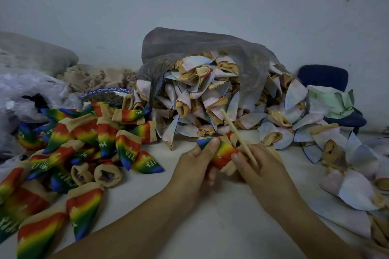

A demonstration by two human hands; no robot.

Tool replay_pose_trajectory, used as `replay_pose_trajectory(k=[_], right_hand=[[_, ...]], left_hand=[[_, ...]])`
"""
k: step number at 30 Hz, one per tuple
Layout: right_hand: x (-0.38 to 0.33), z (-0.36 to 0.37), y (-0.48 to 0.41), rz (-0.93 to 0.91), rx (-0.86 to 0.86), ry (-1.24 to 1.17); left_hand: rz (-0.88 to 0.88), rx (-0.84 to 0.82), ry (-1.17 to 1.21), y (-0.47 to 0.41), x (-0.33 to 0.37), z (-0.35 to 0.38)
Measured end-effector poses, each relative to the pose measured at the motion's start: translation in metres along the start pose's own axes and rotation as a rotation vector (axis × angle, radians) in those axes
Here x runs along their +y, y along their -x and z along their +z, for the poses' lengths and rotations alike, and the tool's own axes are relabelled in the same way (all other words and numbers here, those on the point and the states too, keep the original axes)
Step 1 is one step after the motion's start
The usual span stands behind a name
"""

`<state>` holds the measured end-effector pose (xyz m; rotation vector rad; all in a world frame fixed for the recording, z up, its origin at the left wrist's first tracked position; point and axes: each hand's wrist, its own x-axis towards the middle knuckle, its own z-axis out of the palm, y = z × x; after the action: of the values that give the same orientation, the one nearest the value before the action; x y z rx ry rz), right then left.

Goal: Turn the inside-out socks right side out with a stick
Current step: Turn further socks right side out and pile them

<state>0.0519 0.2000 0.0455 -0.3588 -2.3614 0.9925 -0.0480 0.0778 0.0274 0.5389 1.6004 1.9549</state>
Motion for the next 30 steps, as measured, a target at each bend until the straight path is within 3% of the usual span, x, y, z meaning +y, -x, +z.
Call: replay_pose_trajectory(k=[6, 11, 19, 30], right_hand=[[0.0004, 0.005, 0.0028, 0.201, -0.063, -0.304], [0.0006, 0.0, 0.0, 0.255, 0.025, -0.419], [-0.0039, 0.0041, 0.0032, 0.191, -0.003, -0.4], [-0.0037, 0.0062, 0.0048, 0.116, -0.161, -0.32]], left_hand=[[0.015, 0.028, -0.072, -0.0016, 0.0039, 0.0006], [0.001, -0.115, 0.058, -0.0022, -0.0003, 0.0004], [0.04, -0.111, 0.184, -0.0016, -0.0049, 0.0041], [-0.129, -0.02, 0.328, -0.004, -0.002, 0.0071]])
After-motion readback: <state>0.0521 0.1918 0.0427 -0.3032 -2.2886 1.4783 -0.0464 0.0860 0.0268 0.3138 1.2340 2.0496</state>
